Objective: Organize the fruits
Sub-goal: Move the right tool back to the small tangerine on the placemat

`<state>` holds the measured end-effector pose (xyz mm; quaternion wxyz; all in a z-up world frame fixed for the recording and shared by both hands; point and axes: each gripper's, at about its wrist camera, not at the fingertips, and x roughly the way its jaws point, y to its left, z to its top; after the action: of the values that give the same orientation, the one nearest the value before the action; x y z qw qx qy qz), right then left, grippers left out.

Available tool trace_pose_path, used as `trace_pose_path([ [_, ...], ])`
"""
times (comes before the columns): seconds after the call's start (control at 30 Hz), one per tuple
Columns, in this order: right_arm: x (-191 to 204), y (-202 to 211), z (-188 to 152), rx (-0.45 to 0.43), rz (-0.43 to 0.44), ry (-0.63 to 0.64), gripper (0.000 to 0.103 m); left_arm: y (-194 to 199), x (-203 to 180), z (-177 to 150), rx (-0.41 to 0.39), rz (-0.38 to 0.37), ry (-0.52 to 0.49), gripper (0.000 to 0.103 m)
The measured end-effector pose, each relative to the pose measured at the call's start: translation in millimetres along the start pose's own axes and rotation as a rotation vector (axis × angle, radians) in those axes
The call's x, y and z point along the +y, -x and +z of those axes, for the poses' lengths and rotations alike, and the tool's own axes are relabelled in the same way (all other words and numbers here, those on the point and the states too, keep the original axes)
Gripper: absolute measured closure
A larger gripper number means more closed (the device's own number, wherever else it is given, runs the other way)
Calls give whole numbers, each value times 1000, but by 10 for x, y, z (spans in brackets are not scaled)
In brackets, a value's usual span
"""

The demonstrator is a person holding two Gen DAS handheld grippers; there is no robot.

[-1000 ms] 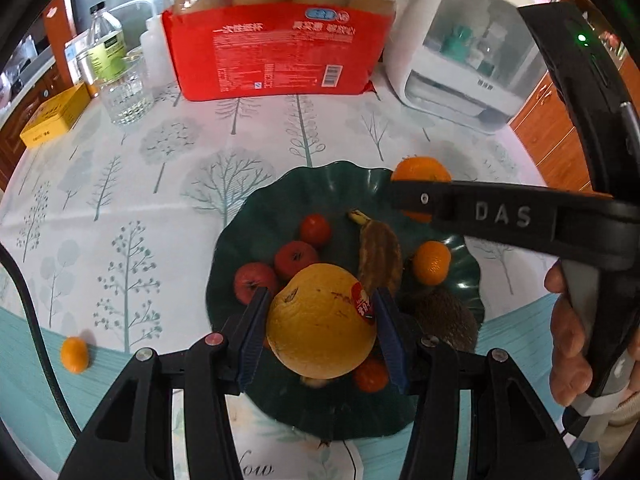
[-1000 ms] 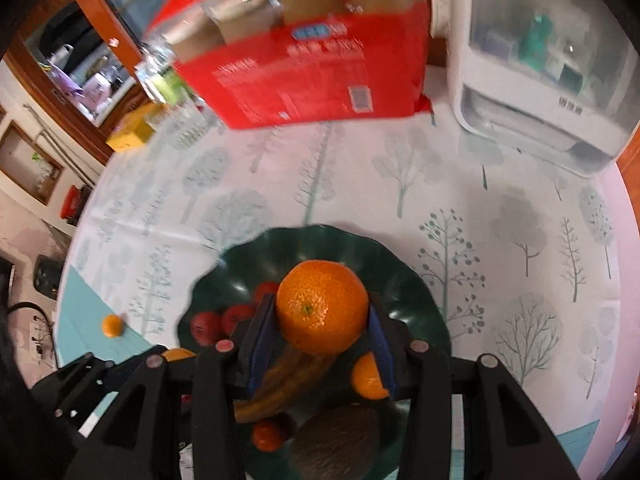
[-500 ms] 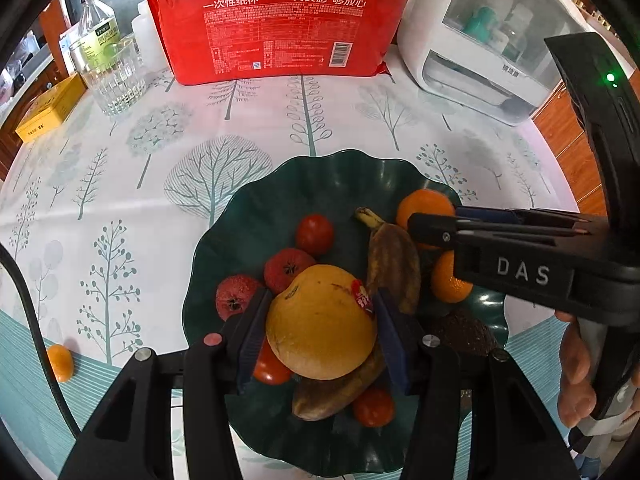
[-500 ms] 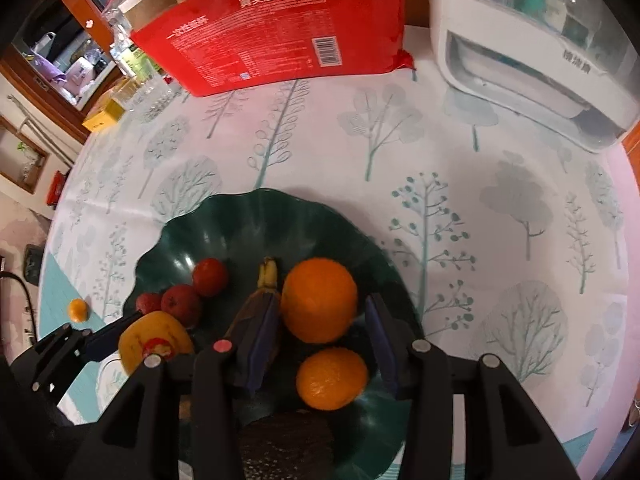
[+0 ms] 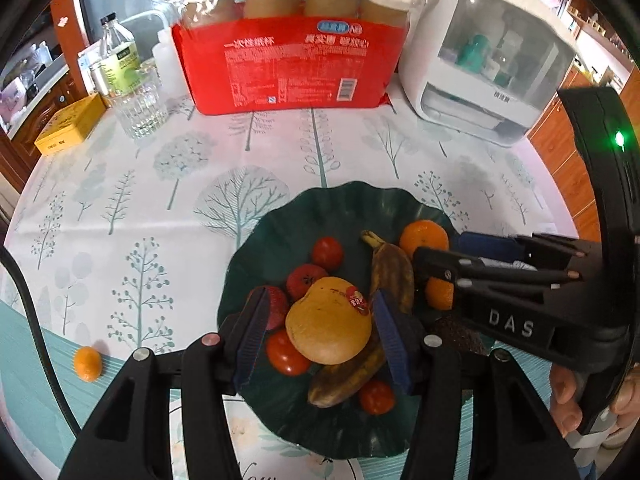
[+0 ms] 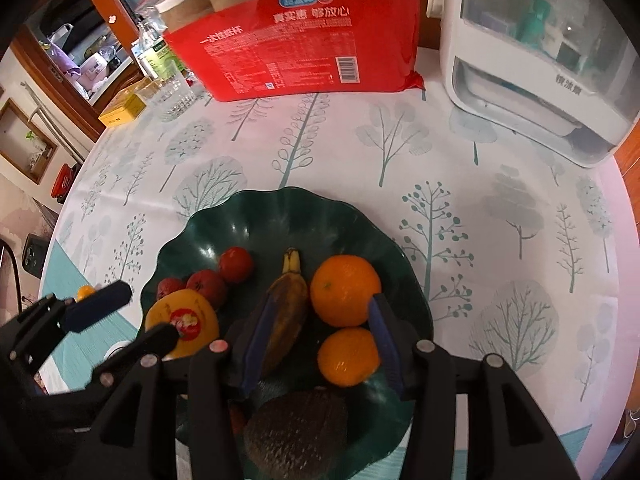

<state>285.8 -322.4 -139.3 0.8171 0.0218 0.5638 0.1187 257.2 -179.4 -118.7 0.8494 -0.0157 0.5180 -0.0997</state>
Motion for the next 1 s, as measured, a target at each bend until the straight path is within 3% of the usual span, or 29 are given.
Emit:
trace_pose_path([
  [0.23,135,231,-134,-29,-15,25,54,330,95,-59,-51,1,31,41],
  [0.63,645,724,-362,-94,34,56,54,1065,428,-264,-148,46,67,27],
  [1.0,1451,1008,-388,-141,106,120,54,1847,1276,-555,-250,161,158,19],
])
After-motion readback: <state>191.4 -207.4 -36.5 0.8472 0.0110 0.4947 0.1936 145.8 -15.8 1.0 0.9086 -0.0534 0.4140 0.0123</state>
